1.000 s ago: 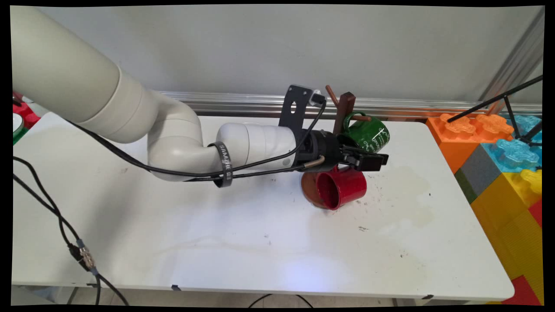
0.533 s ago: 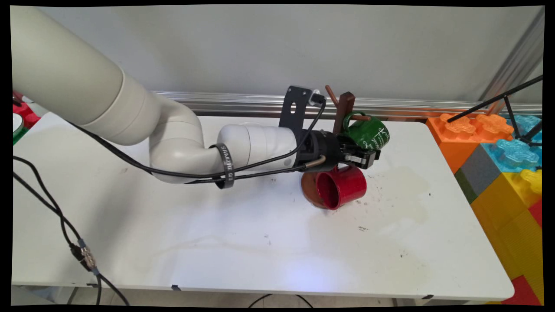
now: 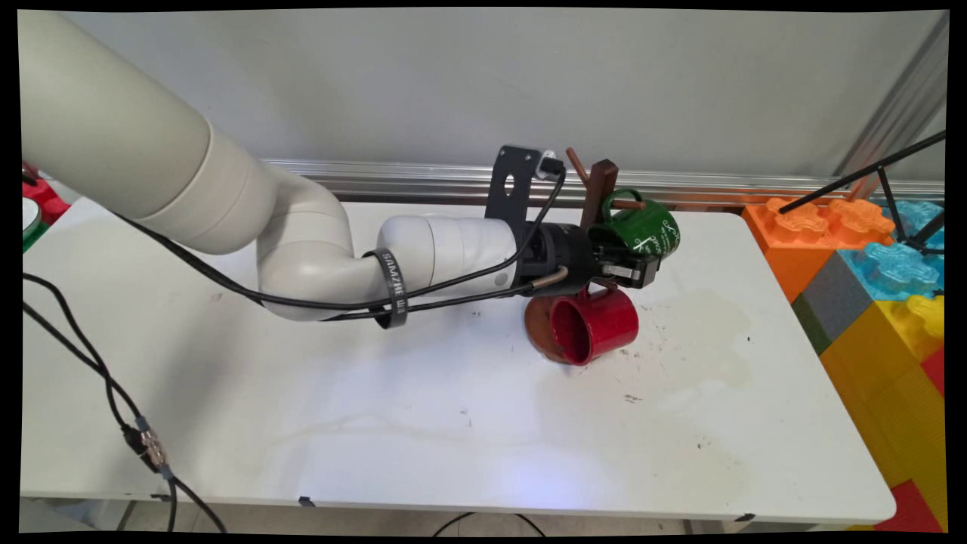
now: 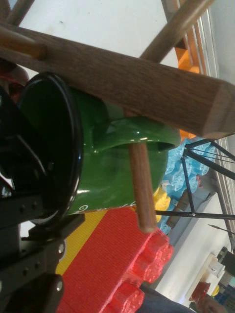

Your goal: Place the picked object on the table

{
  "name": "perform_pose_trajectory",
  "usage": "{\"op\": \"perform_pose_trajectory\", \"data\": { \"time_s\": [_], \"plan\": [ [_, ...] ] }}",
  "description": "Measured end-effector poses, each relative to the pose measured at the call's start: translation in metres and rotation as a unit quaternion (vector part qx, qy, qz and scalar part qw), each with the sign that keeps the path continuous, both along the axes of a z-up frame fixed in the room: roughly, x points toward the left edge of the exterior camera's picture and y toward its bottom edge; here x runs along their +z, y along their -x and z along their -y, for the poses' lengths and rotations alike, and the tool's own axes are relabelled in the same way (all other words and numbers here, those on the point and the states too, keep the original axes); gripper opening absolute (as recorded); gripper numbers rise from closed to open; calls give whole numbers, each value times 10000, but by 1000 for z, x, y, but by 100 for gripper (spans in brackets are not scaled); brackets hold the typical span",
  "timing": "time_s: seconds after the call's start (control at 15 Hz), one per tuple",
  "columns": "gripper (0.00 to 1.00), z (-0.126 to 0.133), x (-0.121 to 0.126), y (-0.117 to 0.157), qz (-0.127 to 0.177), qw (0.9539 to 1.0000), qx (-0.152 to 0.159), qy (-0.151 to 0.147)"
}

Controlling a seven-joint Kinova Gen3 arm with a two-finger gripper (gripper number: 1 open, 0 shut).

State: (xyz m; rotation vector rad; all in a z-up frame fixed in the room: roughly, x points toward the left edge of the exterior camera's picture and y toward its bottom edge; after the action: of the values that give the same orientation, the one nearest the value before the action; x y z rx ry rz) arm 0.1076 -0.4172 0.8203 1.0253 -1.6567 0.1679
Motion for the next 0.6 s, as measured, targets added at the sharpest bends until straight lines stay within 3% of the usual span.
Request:
{"op": "perform_pose_trajectory", "data": {
  "time_s": [0.6],
  "plan": [
    [0, -8, 14, 4, -116, 9996, -188, 147]
  ]
}}
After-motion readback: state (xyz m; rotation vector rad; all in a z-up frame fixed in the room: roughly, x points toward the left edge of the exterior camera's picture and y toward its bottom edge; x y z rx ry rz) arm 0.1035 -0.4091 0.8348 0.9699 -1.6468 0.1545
